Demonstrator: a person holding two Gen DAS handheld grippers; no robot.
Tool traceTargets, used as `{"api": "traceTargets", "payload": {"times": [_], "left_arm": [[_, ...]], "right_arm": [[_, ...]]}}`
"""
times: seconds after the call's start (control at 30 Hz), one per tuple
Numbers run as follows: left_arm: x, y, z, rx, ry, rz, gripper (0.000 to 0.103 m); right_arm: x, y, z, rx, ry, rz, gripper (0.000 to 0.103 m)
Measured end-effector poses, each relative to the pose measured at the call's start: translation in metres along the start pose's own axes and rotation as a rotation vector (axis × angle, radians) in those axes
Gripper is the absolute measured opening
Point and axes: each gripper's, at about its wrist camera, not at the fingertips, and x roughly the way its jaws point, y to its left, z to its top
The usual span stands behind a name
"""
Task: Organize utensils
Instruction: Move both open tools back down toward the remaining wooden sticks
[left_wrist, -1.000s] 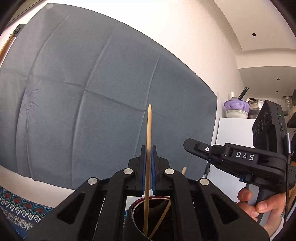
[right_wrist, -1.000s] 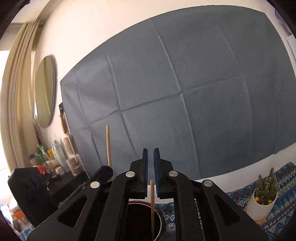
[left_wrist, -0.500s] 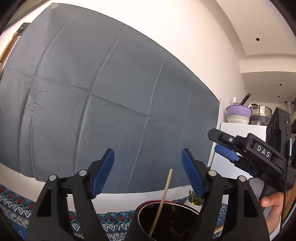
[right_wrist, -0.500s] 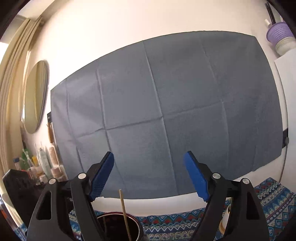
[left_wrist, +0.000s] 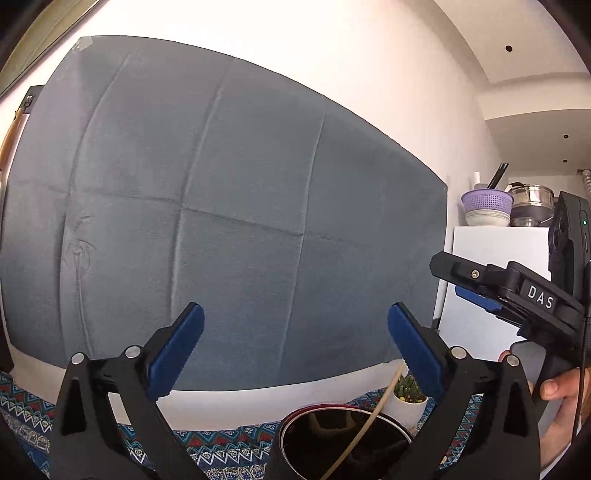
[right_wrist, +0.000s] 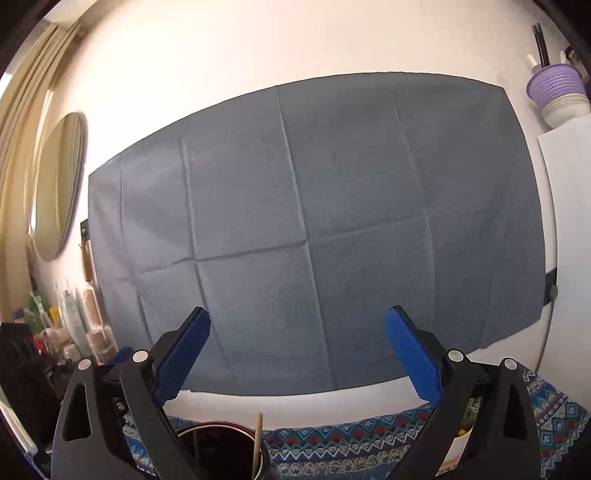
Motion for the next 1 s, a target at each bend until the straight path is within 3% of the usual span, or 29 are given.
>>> {"api": "traceTargets", "payload": {"times": [0.23,0.57,1.0], "left_arm": [[-0.003,0.004,0.021,-0.074,0.055,0.044,0.097],[-0.038,-0.005,0.044,-0.048,0.113,0.142,0.097],[-0.094,-0.024,0.027,-0.009,0.197,0.185,0.097]], "right_arm": [[-0.001,0.001,0.007,-0.025,0.052,-0.023,0.093],[-0.027,-0.011,0.022,0.027,0.155,-0.041,0.094],[-0.070,-0.029,-0.017,0.120,0.356,-0.077,0.094]]}}
